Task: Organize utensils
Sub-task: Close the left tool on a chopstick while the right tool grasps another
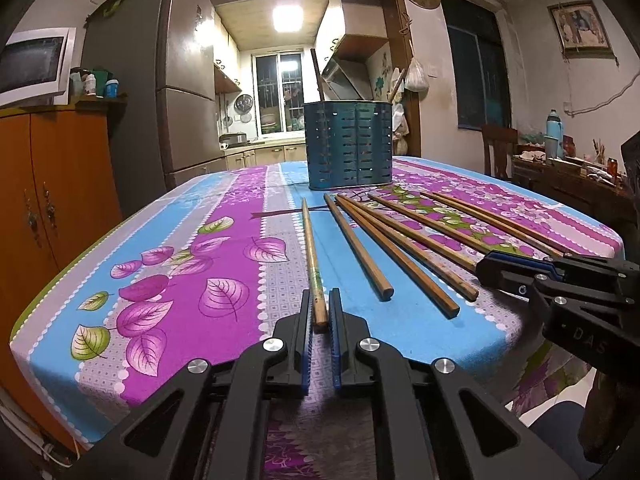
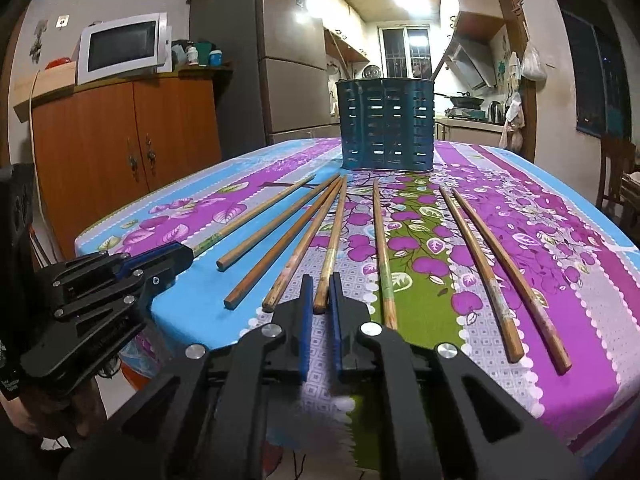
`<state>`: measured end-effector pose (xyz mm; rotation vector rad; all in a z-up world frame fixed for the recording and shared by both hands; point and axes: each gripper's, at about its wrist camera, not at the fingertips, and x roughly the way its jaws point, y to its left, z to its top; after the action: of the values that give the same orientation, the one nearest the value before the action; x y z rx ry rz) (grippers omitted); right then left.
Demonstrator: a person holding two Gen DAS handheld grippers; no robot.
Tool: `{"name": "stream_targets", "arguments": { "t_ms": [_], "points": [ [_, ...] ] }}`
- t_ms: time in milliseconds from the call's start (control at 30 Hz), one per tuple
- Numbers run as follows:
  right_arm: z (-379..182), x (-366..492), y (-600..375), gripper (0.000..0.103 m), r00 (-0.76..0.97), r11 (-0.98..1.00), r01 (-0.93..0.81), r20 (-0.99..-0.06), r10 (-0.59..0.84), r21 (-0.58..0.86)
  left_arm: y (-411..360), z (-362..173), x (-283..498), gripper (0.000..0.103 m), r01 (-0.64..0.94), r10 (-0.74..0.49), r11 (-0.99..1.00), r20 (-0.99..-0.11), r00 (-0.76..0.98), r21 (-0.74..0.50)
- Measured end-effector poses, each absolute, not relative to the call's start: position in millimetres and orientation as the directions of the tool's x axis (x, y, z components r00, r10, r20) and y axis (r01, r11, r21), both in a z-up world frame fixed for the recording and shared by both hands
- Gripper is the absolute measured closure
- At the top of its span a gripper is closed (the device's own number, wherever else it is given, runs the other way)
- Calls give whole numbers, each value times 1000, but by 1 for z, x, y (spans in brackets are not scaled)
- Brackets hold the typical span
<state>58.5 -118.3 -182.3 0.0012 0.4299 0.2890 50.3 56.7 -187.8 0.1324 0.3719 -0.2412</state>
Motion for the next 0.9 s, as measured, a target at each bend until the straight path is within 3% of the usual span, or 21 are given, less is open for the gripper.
{"name": "stream_targets", "arguments": {
  "t_ms": [233, 667, 900],
  "points": [
    [-171, 54, -125, 97, 882, 962, -265, -387, 269, 65, 58, -180, 47, 95, 257, -210, 963, -358, 910, 87],
    [-72, 47, -132, 98, 935, 949, -312, -198, 296, -56, 53, -90, 31, 95, 253, -237, 957, -120, 964, 145],
    [-18, 83, -136, 98, 922, 929, -363, -168, 347, -68, 51, -48, 59, 95, 261, -254, 956, -70, 965, 130]
  ]
}}
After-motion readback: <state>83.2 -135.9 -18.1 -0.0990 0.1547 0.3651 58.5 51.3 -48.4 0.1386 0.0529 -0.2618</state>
